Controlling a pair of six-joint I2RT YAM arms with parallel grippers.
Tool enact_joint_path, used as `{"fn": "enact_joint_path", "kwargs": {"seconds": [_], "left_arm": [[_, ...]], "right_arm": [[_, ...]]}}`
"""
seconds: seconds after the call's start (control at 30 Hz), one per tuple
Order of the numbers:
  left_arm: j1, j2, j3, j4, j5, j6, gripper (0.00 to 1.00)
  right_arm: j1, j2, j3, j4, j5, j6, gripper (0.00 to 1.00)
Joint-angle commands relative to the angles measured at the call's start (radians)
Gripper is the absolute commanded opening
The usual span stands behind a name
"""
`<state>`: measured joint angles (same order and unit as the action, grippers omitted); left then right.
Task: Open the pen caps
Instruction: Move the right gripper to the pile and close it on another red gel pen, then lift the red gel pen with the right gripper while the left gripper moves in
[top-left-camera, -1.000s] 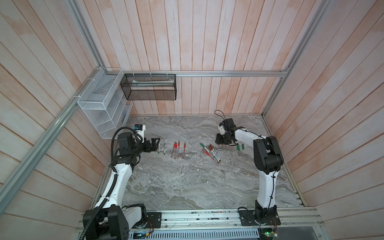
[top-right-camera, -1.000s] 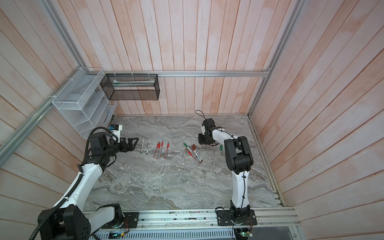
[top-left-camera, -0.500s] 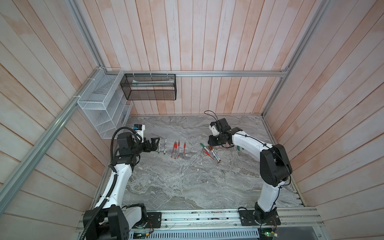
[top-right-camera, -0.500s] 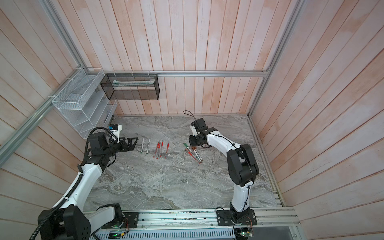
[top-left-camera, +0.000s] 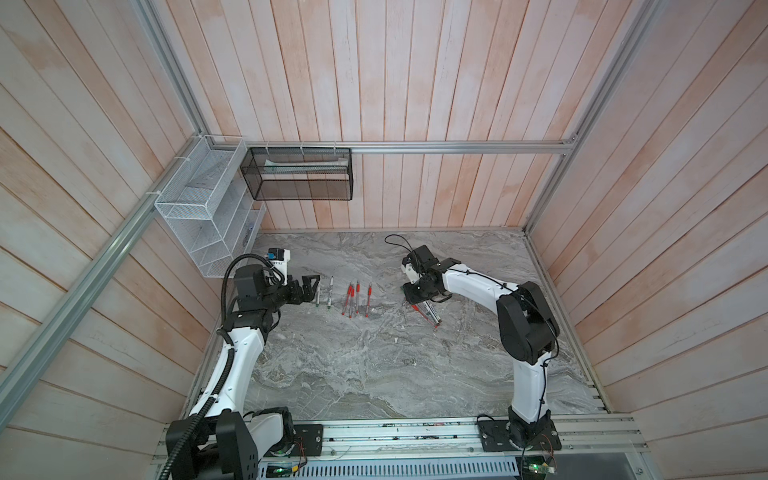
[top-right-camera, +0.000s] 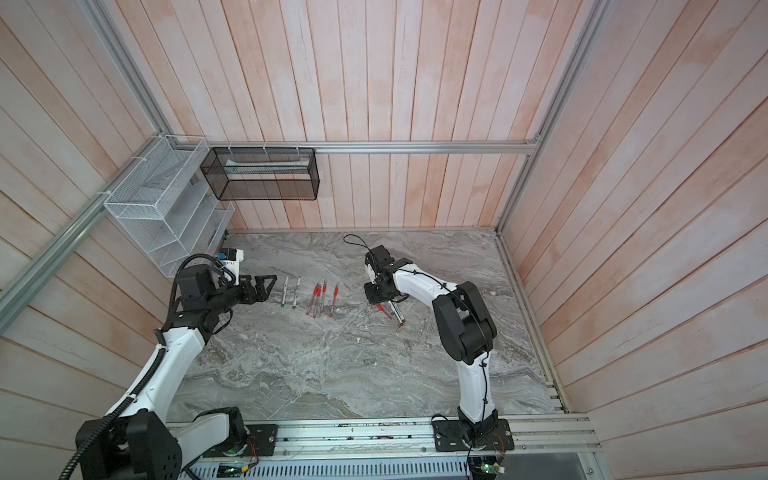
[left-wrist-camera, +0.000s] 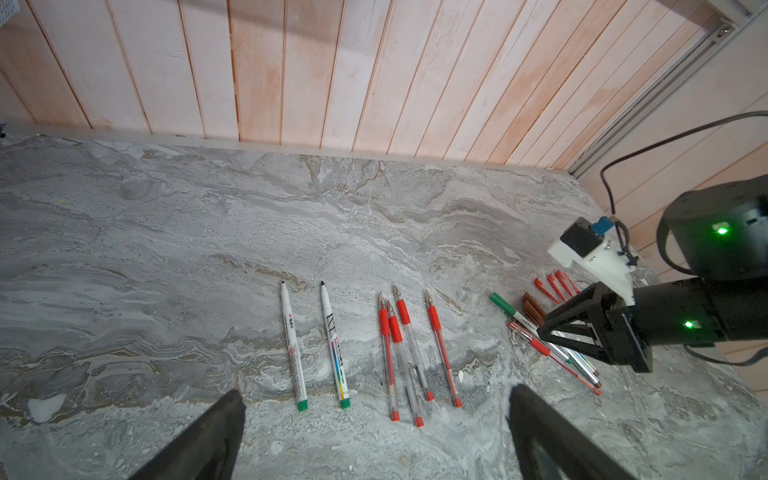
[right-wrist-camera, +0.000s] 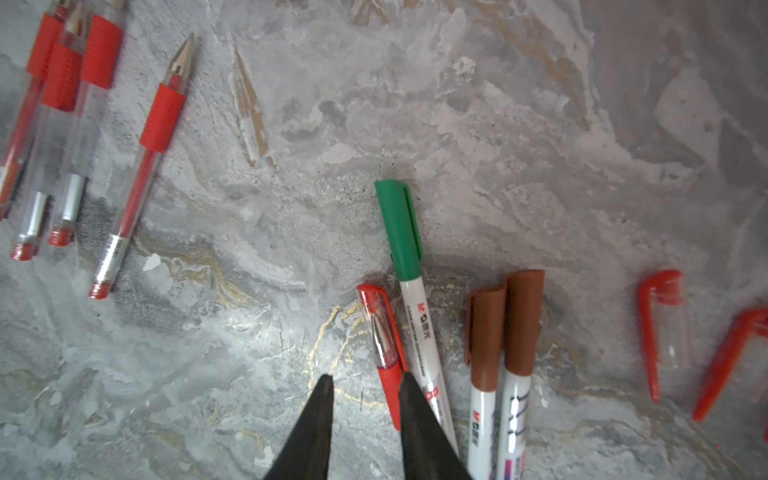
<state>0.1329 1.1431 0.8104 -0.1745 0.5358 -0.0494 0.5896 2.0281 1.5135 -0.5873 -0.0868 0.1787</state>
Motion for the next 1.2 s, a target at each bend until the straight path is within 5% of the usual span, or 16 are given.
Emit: {"fn": "enact_joint_path", "kwargs": {"seconds": [0.0,0.83,1.17], "left_arm": [[0.007,-0.010,0.000,0.001,0.017,-0.006,1.00],[0.007,-0.001,0.012,-0.008,0.012,-0.013,1.00],[0.009,-0.006,-0.015,0.032,0.029,-0.015,1.00]], "right_arm": [[0.012,0.055,0.062,-0.065,0.025,-0.019,0.28],[0.032,0.186,0.163,-0.104,0.081,-0.036,0.26],[0.057,0.165,0.112,-0.105,0.137,-0.025,0.14]]}}
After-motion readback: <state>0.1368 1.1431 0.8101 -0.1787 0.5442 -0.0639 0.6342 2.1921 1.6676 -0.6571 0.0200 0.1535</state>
